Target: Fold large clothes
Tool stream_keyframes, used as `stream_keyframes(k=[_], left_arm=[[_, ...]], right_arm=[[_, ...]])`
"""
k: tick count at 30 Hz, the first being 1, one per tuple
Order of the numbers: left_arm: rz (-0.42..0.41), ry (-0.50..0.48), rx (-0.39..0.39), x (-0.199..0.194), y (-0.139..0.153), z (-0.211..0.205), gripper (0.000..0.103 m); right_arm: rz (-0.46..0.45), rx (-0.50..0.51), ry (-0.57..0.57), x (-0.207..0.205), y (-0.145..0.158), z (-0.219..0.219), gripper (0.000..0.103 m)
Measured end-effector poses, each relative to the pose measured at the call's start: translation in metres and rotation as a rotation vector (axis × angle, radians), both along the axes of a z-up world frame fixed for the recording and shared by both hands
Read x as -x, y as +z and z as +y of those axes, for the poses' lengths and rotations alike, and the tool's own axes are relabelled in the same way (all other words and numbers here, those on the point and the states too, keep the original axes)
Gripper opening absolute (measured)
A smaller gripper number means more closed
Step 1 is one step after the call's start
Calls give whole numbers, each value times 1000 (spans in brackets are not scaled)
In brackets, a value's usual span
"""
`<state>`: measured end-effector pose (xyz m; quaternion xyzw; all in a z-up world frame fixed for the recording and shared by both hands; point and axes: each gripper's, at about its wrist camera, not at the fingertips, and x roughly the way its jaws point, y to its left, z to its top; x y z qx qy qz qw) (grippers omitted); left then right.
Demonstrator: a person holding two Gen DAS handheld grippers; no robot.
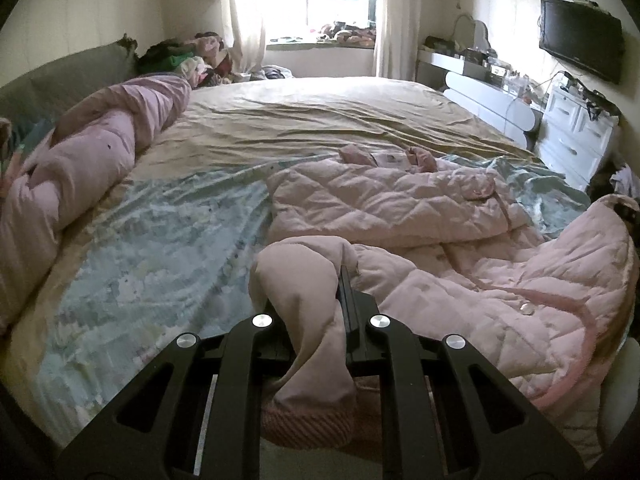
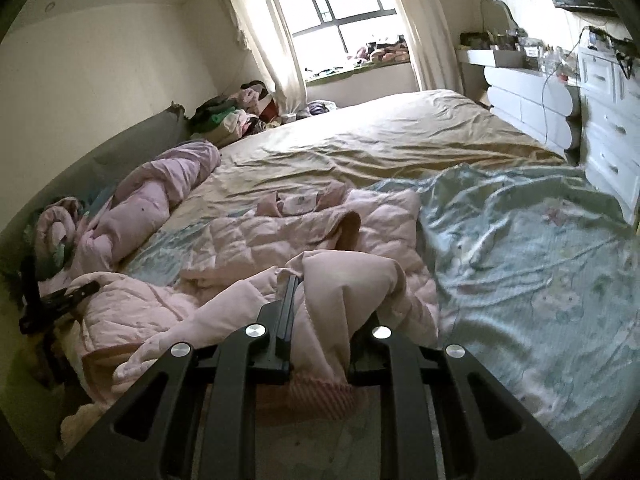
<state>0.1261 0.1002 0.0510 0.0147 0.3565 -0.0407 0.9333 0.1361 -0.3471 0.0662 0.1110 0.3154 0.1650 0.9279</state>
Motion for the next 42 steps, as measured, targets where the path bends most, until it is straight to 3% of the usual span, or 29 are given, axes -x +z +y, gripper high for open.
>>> stream_keyframes(k=[18, 29, 42], left_arm=[[-11, 57, -42, -74, 14, 5, 8], [-19, 52, -122, -105, 15, -6, 9], [18, 56, -136, -145, 2, -3, 9]], right_arm=[[-15, 29, -70, -81, 14, -3, 17], [21, 30, -114, -126, 4, -9, 17], [88, 77, -158, -172, -12, -3, 17]])
